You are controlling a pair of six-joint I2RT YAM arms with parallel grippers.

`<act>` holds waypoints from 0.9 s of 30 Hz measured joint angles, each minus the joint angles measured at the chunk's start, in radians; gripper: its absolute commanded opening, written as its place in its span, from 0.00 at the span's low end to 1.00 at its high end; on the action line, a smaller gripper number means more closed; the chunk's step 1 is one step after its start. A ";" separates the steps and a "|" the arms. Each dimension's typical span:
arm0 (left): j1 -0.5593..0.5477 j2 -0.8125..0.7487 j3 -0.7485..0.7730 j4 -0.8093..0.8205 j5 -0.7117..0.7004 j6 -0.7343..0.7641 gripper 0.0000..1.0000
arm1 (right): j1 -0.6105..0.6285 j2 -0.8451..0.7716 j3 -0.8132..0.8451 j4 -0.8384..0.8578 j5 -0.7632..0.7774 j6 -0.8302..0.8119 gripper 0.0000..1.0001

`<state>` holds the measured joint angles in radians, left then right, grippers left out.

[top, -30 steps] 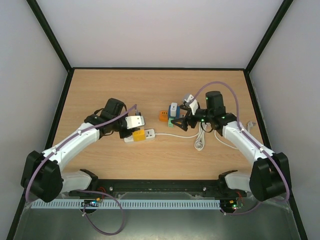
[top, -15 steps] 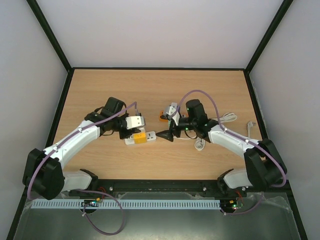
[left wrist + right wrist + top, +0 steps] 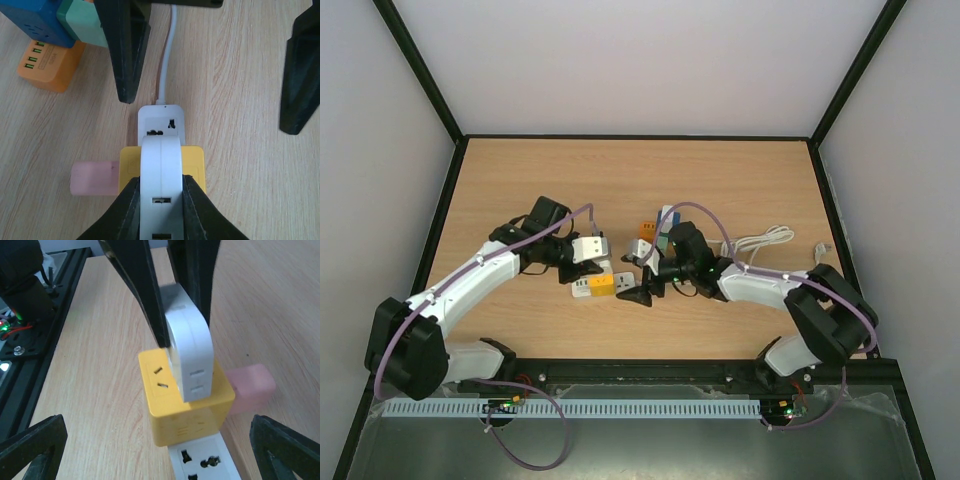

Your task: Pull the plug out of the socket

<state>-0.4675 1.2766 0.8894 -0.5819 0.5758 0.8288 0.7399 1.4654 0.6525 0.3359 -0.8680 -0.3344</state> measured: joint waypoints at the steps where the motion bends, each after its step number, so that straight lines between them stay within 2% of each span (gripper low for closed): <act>1: -0.001 -0.002 -0.003 0.003 0.000 -0.003 0.03 | 0.000 0.009 -0.010 0.020 0.001 0.007 0.98; 11: -0.021 -0.018 -0.020 0.013 0.009 -0.035 0.03 | 0.082 0.128 -0.015 0.172 0.040 0.023 1.00; 15: -0.021 -0.018 -0.020 0.014 0.010 -0.040 0.03 | 0.087 0.164 0.008 0.200 0.042 0.016 0.95; 22: -0.021 -0.018 -0.021 0.016 0.010 -0.045 0.03 | 0.087 0.205 0.024 0.245 0.040 0.009 0.95; 27: -0.021 -0.018 -0.026 0.021 0.019 -0.045 0.03 | 0.090 0.227 0.019 0.256 0.047 0.008 0.89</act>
<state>-0.4889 1.2583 0.8639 -0.5613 0.5949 0.7841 0.8299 1.6928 0.6720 0.5915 -0.8207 -0.3260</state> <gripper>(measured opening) 0.187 0.915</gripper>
